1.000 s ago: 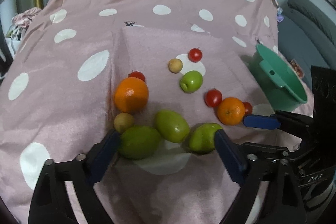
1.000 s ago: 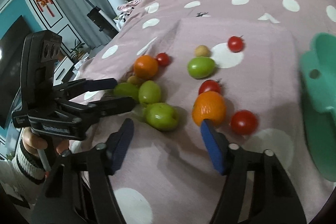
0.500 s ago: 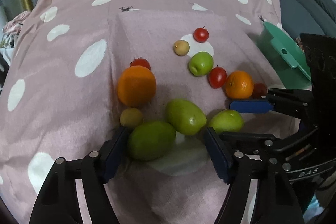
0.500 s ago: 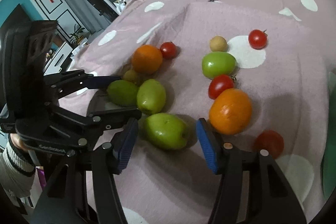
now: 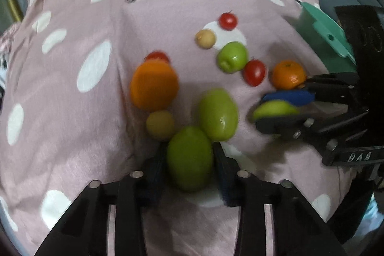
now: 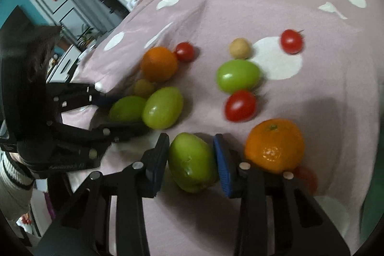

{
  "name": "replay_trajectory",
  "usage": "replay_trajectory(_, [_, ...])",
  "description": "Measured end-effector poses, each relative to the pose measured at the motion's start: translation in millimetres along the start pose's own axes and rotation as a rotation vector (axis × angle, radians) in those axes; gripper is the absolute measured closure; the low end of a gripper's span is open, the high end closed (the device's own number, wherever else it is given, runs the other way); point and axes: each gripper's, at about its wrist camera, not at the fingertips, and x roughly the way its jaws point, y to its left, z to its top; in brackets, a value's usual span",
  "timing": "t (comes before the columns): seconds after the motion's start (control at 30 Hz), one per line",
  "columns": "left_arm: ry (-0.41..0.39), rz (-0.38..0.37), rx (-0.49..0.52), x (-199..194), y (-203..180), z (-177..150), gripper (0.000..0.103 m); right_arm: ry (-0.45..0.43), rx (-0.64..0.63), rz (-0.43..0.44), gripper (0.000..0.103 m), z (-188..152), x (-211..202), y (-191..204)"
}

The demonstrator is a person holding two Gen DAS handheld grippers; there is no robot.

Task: Organize fruits
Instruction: 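Close the left gripper on a green mango while the right gripper grasps another, then carry both green mangoes over the teal bowl and open both grippers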

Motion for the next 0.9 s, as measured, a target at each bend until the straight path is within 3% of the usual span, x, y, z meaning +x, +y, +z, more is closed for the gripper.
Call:
replay_trajectory(0.23, [-0.044,-0.003,-0.01,1,-12,5,0.067,-0.017,0.009,0.0,0.064,-3,-4,-4])
replay_trajectory(0.6, [-0.105,-0.053,-0.126,-15,1,2,0.067,-0.036,-0.057,-0.048,0.065,-4,-3,1])
replay_trajectory(0.9, [-0.191,-0.072,-0.111,-45,-20,10,0.067,-0.202,0.019,-0.007,0.065,-15,-55,-2])
